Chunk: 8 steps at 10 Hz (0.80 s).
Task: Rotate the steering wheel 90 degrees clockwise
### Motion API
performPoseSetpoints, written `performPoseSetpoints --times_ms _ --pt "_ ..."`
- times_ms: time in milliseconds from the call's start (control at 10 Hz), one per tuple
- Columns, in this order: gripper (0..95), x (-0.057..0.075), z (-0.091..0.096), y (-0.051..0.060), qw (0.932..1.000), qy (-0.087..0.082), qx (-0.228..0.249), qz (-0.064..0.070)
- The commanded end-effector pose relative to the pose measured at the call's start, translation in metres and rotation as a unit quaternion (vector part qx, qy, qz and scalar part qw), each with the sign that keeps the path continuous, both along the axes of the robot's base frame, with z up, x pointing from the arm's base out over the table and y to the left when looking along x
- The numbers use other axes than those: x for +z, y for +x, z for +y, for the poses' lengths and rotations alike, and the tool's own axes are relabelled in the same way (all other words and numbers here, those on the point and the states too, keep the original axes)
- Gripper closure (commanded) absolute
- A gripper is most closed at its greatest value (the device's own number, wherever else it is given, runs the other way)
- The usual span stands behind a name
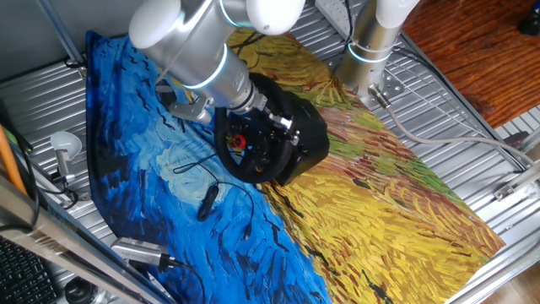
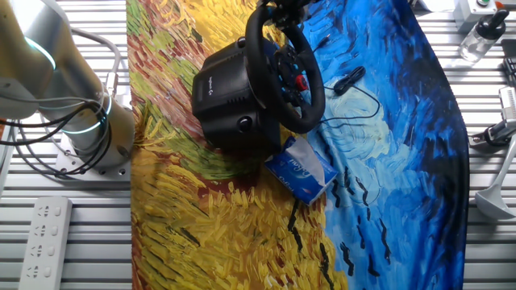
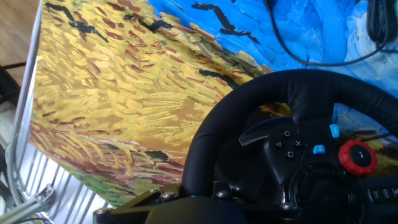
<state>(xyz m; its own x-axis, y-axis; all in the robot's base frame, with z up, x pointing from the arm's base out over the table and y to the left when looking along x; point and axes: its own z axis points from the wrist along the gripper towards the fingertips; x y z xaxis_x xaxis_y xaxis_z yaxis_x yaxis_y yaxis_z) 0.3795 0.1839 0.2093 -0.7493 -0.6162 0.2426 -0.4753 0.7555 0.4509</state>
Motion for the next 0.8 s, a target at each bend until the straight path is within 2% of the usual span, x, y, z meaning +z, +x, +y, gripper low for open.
performPoseSetpoints --times_ms 100,300,600,800 --pt "95.0 -0.002 0.0 -0.002 0.9999 0.0 -0.011 0.0" --pt "95.0 -0.001 0.004 0.002 0.9999 -0.002 -0.016 0.0" --pt "95.0 -0.009 0.005 0.007 0.9997 -0.011 -0.016 -0.012" --pt "95.0 -0.01 0.006 0.008 0.9996 -0.011 -0.025 -0.01"
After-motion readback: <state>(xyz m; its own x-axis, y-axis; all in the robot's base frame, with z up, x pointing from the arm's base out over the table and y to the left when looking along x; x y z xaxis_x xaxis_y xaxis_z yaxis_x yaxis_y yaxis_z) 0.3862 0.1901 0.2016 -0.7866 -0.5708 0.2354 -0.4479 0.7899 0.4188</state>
